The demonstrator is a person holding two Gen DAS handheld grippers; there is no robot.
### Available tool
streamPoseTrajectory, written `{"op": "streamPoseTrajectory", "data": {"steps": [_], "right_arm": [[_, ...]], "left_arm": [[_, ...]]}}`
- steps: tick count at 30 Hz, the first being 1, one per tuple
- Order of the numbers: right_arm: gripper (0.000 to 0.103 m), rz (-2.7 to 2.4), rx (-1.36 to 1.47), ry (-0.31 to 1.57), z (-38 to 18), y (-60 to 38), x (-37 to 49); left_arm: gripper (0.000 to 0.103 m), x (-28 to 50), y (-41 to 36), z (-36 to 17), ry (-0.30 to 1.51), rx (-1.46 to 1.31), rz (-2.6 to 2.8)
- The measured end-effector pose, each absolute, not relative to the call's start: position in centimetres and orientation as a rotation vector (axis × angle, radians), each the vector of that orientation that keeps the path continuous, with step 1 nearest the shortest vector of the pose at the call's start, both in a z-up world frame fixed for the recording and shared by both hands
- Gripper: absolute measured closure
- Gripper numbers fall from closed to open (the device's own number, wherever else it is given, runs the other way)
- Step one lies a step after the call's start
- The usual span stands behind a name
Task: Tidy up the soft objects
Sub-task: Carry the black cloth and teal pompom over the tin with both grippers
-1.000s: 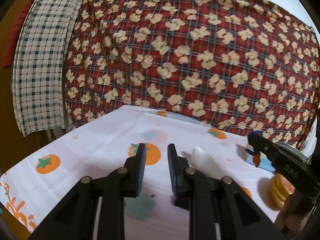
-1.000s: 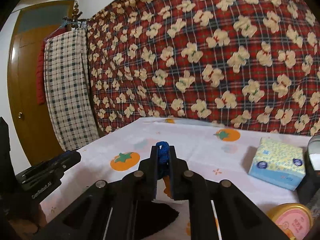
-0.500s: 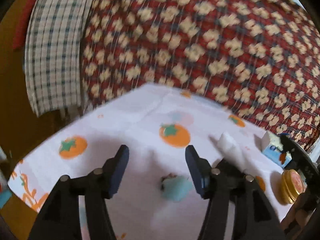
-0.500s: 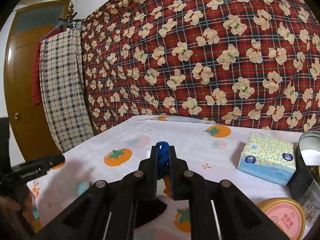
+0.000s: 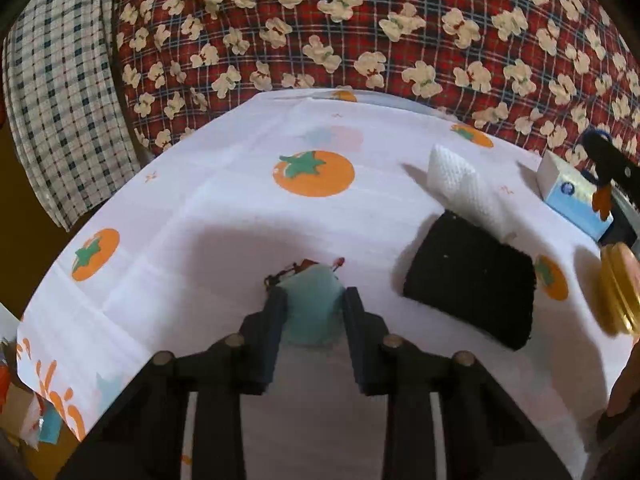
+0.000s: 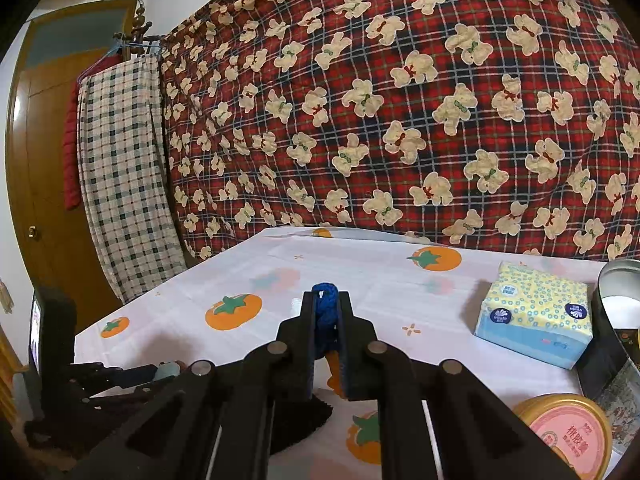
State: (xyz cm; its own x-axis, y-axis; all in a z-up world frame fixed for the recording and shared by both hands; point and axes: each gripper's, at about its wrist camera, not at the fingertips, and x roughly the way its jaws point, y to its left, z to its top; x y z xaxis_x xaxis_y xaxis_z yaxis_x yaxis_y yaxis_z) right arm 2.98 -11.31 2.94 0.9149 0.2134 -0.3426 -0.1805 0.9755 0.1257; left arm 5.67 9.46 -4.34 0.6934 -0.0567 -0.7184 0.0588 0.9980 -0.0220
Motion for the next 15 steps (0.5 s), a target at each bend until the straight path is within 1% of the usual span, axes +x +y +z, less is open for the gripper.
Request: {"op": "streamPoseTrajectory", "data": {"steps": [2,5,6,8,10,15], "right_arm": [[0.093,0.203,0.09,0.362,2.9,-11.3,3.0],[0.093,0.203,0.086,0.363,2.9,-11.3,3.0],[0.093,0.204,0.087,0.364,2.9,-11.3,3.1],[0.093,0.207,0.085,0.371,2.7,-11.3,3.2],[0.093,0.207,0.083,0.362,2.7,-11.3,3.0],[0.093,0.211,0.09,0.341,2.9,-11.3,2.6]], "left_arm": [[0.068,5.7,9.5,-4.3,0.805,0.007,-0.067],[0.068,5.8,9.9,-4.6,0.813,-0.018,-0.065],[0.07,5.9,10.0,-4.7,0.811,-0.021,-0.066],[0.076,5.8,10.0,-4.7,0.805,-0.025,-0.071],[0.079,5.8,10.4,-4.6,0.798,-0.048,-0.077],[0.079,5.2,11.6,-4.4,0.758,-0.162,-0.121]]}}
